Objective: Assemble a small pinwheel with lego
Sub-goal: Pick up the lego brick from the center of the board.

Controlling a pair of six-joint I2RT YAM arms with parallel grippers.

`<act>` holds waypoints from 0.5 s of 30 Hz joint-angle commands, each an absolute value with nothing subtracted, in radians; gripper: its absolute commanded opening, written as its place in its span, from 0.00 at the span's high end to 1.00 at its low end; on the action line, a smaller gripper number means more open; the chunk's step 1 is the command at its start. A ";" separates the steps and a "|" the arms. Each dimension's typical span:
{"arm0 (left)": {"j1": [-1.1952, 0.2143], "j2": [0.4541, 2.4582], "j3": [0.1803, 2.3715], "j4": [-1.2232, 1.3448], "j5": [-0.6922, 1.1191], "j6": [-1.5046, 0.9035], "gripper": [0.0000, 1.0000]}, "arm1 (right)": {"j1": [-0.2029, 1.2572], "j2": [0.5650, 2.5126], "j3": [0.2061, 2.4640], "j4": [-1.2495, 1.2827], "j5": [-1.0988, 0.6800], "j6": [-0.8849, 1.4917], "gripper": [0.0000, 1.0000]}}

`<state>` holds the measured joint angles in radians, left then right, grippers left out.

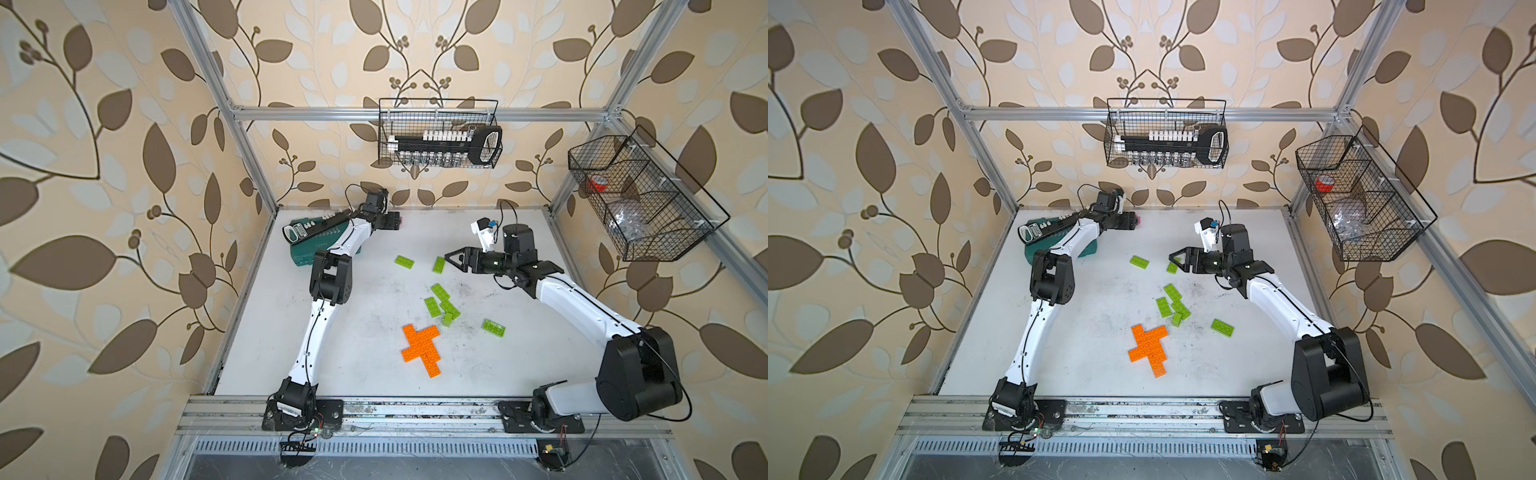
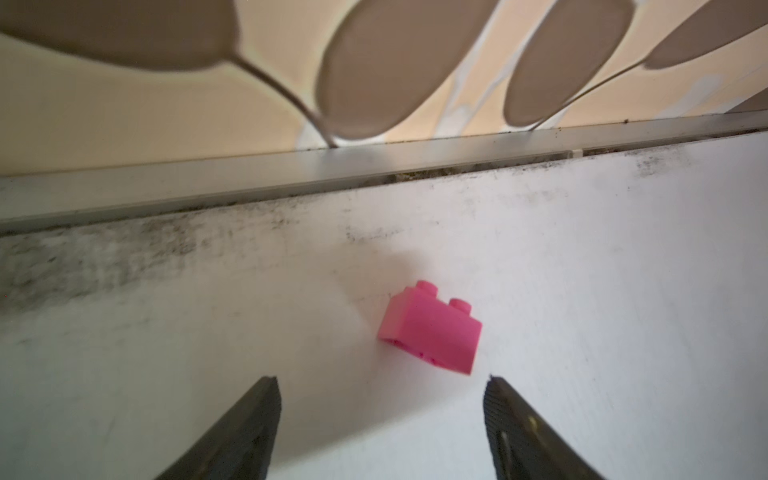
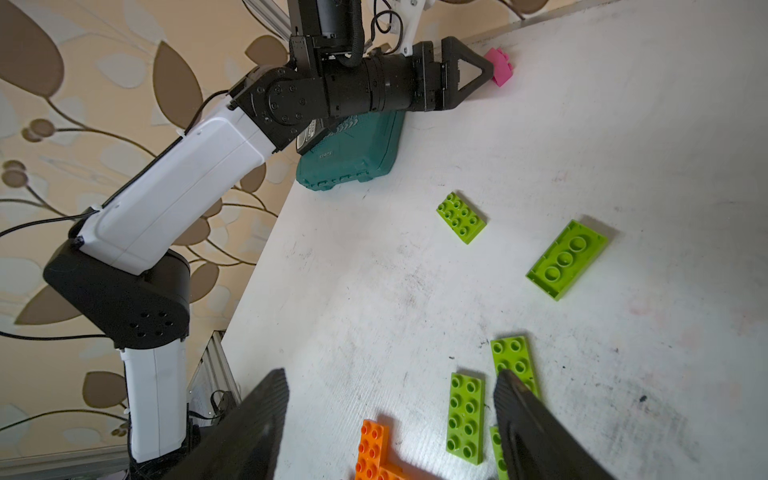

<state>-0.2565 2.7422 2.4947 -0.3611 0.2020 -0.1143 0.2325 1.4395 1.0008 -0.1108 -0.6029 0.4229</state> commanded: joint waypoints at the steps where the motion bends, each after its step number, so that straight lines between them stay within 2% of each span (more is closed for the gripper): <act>1: -0.267 2.774 2.575 -0.245 0.248 -0.128 0.23 | 0.229 1.488 1.030 -0.089 -0.610 0.451 0.24; 10: -0.267 2.843 2.624 -0.194 0.265 -0.158 0.29 | 0.229 1.525 1.042 -0.094 -0.622 0.445 0.27; 15: -0.267 2.844 2.628 -0.200 0.265 -0.158 0.47 | 0.230 1.532 1.040 -0.095 -0.626 0.448 0.27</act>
